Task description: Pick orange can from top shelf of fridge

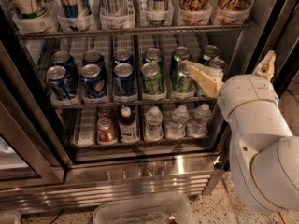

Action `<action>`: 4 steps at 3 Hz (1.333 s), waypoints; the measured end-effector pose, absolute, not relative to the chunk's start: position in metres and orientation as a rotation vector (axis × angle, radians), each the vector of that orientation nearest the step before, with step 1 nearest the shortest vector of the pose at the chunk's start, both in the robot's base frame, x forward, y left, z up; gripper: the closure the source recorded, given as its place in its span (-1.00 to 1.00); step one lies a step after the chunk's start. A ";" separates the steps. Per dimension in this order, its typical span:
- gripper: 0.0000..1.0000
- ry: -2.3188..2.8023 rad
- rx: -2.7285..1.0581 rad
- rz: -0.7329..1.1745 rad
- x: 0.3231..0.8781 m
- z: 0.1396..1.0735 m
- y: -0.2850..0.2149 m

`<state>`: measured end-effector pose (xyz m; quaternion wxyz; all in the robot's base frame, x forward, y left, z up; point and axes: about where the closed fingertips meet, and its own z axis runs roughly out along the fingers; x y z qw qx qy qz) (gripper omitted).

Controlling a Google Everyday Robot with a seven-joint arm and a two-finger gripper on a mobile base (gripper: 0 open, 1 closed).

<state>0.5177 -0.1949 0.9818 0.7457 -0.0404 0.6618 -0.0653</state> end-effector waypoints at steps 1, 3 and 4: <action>-1.00 1.403 -0.048 -0.086 0.525 0.994 -0.198; -1.00 1.402 -0.043 -0.085 0.526 0.993 -0.196; -1.00 1.410 -0.039 -0.043 0.538 1.002 -0.201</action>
Offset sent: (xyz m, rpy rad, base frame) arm 0.0060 -0.0014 0.0095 0.0492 -0.0350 0.0155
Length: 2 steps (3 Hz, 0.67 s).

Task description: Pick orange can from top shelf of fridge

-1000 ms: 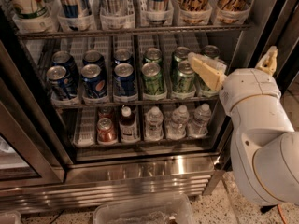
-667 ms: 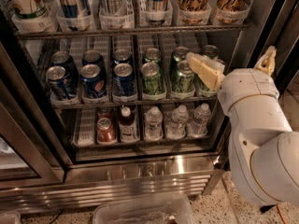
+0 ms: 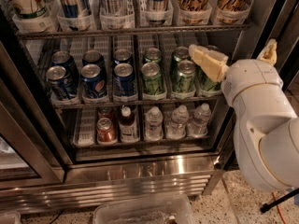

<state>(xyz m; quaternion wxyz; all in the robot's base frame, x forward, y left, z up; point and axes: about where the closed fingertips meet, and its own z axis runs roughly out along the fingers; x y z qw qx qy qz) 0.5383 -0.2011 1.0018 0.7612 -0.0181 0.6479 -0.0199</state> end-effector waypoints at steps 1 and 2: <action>-1.00 1.428 -0.017 0.012 0.553 1.016 -0.210; -1.00 1.425 -0.014 0.017 0.563 1.031 -0.217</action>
Offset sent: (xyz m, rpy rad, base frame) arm 0.0361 -0.0258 0.0469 0.0529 0.0065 0.0218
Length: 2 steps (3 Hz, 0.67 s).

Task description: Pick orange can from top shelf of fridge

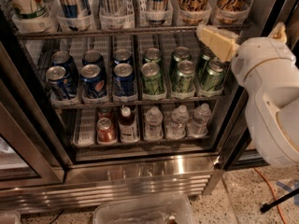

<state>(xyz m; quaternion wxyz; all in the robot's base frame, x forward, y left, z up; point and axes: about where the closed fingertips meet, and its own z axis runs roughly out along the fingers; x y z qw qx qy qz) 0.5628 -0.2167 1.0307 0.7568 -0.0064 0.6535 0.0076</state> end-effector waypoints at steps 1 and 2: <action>-1.00 1.419 -0.079 -0.036 0.570 1.033 -0.210; -1.00 1.420 -0.083 -0.040 0.570 1.033 -0.209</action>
Offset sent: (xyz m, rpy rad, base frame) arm 0.0064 0.0063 0.0025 -0.0692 -0.0046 0.0023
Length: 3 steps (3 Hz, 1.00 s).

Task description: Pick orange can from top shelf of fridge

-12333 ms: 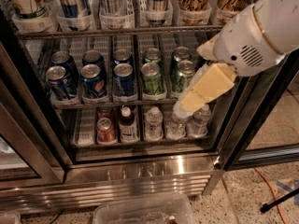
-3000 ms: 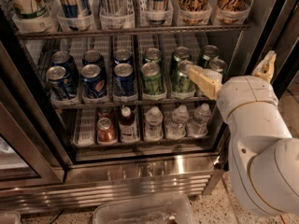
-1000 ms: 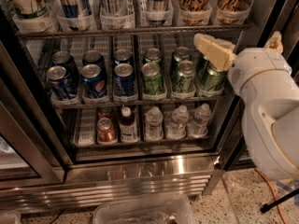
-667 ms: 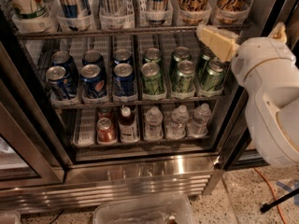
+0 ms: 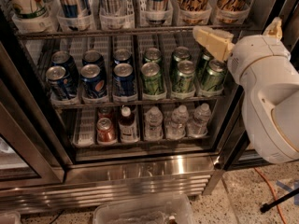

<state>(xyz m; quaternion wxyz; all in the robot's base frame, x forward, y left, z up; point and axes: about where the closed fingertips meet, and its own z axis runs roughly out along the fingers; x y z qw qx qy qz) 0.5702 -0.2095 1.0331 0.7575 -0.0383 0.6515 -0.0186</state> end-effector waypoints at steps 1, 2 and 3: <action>-1.00 1.407 -0.059 -0.024 0.571 1.037 -0.210; -1.00 1.376 -0.040 -0.001 0.571 1.049 -0.210; -1.00 1.369 -0.044 -0.002 0.570 1.053 -0.210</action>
Offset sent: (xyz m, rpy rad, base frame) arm 0.0002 -0.0021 0.0299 0.0880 -0.0820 0.0078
